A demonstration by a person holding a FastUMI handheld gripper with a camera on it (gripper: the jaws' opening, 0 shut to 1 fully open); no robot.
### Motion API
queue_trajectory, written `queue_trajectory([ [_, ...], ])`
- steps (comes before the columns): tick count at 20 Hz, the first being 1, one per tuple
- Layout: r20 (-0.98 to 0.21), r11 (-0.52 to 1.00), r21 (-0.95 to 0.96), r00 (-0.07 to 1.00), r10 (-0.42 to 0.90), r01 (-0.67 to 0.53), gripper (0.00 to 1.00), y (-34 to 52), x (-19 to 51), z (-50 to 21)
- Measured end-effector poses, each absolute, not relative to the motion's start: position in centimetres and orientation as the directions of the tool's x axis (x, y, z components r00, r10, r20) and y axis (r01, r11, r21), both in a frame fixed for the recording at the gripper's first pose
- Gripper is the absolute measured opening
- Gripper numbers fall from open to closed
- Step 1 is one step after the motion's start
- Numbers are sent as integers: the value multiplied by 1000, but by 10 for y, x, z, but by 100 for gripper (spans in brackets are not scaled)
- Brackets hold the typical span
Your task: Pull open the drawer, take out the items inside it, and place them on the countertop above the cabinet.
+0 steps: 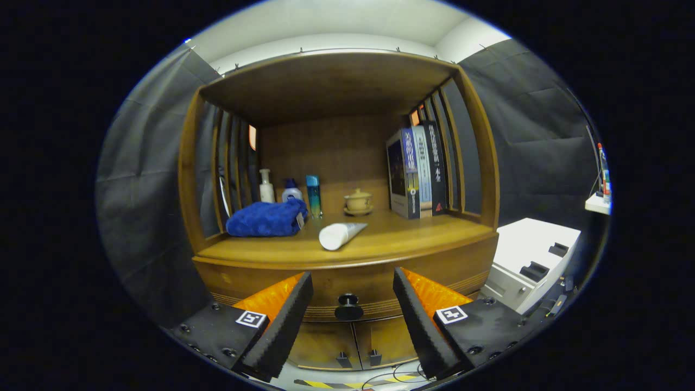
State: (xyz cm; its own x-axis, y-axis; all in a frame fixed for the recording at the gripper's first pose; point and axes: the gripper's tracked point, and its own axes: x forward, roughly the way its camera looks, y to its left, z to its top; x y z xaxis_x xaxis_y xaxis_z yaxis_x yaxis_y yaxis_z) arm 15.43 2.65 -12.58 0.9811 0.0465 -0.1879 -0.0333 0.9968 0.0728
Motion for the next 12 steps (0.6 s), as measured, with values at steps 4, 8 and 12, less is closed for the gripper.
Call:
queue_trajectory([
  [4,-107,995,54,990,87,-82,98,18,112,-44],
  [8,-78,994,-11,991,108,-109,97,14,69,8],
  [12,-57,991,7,989,137,-137,97,17,39,36],
])
